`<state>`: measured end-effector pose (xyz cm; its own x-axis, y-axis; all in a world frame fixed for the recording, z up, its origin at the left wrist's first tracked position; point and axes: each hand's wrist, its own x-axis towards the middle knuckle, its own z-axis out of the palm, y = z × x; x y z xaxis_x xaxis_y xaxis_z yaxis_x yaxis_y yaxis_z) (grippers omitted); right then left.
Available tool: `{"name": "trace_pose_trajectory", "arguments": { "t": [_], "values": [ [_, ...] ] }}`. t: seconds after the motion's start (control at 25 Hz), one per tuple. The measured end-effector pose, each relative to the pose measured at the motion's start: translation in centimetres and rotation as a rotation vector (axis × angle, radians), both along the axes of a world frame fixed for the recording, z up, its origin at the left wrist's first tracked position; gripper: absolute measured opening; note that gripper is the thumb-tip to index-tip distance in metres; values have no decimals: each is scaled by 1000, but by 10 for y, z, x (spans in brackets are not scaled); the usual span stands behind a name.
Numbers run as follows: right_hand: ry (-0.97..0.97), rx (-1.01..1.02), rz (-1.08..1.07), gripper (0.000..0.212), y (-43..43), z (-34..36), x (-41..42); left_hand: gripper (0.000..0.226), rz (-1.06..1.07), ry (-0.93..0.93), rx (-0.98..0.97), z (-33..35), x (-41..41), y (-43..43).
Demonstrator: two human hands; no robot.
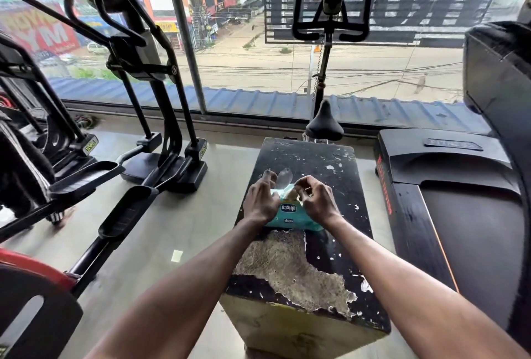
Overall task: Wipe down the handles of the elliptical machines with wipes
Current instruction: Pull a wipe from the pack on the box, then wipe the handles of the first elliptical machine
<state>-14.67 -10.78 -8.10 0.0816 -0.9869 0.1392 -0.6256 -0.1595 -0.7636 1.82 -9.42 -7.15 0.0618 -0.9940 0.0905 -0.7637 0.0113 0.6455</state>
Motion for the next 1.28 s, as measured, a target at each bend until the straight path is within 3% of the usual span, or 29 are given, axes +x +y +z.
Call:
{"name": "trace_pose_trajectory", "arguments": {
  "t": [0.08,0.16,0.4,0.6,0.68,0.84,0.96,1.08,1.28],
  "values": [
    [4,-26,33,5,-1,1,5,39,-139,26,-68,1,-2,3],
    [14,-37,55,6,-3,5,9,33,-184,60,-109,1,-5,2],
    [-31,65,55,7,-17,19,4,21,-174,61,-86,1,-4,-9],
    [-215,143,52,9,-25,29,3,21,-60,126,-59,16,-4,-20],
    [-316,164,76,20,-25,43,7,26,11,321,-20,32,0,-23],
    [-372,106,151,27,-47,58,24,32,37,904,143,65,21,-21],
    [-406,72,181,31,-63,79,58,16,67,847,89,92,47,-18],
    [-466,47,249,14,-51,125,106,6,157,802,-56,127,87,-19],
    [-422,-57,257,14,-76,168,203,4,285,648,-234,175,181,-39]
  ]
}}
